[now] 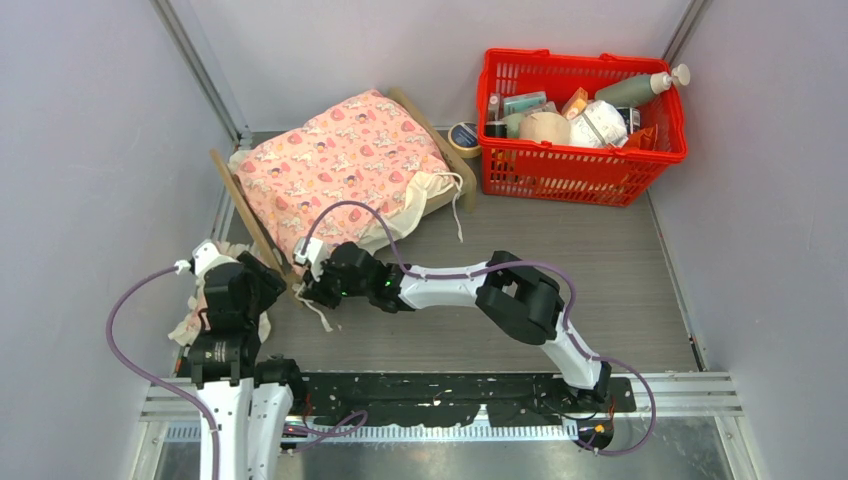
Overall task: Set up the pet bed
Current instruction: Tie the ropes to the bed frame.
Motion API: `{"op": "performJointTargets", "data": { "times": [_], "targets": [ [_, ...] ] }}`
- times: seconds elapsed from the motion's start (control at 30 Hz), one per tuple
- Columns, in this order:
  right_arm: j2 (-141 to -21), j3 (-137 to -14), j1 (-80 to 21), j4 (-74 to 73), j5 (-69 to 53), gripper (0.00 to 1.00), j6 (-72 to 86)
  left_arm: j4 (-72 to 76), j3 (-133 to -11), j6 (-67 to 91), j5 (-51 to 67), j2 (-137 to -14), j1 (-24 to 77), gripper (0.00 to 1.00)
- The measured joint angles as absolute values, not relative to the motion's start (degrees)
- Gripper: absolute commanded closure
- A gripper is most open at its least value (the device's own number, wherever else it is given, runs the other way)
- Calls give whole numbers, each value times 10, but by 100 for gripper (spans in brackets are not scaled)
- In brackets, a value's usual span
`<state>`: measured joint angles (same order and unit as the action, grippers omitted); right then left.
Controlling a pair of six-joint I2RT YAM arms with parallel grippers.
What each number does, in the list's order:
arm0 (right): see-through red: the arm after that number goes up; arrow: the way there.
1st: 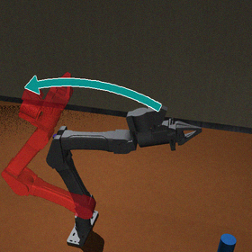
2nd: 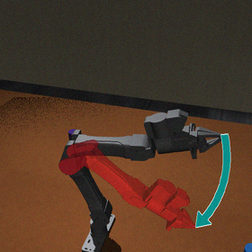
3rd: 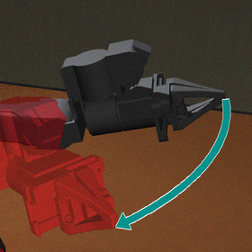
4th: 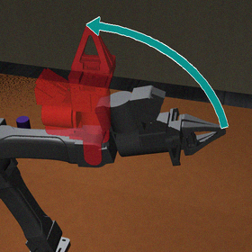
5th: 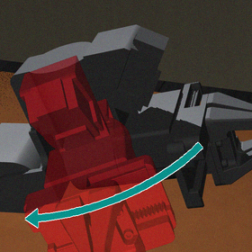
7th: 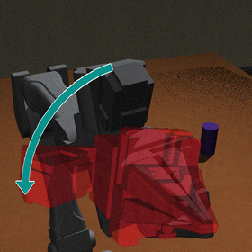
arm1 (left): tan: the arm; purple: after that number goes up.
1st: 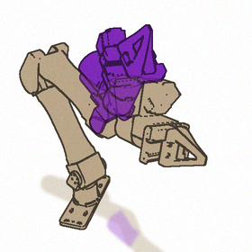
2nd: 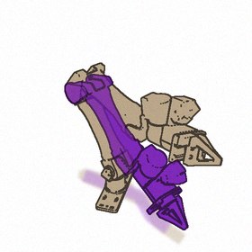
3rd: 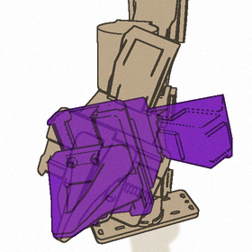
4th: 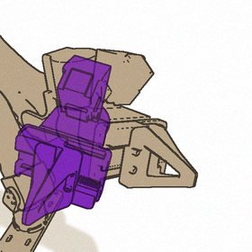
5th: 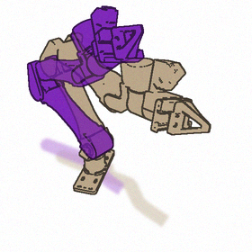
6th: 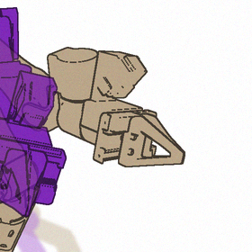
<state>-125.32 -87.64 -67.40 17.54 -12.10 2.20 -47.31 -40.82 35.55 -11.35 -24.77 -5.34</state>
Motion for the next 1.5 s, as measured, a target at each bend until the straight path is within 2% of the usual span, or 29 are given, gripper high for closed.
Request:
{"op": "performJointTargets", "data": {
  "times": [0.33, 0.6, 0.7, 0.87, 1.5],
  "targets": [
    [-1253, -871, -674, 244, -114, 95, 12, -501, -408, 433, -135, -268, -55, 43],
    [-1253, -798, -670, 348, -172, 95, -25, -499, -406, 443, -106, -265, -58, 43],
    [-1253, -797, -668, 348, -171, 85, -20, -498, -398, 443, -97, -258, -58, 44],
    [-1253, -796, -661, 354, -155, 78, 31, -498, -396, 443, -92, -256, -58, 44],
    [-1253, -811, -654, 364, -158, 72, 112, -500, -399, 420, -122, -251, -58, 45]
  ]
}}
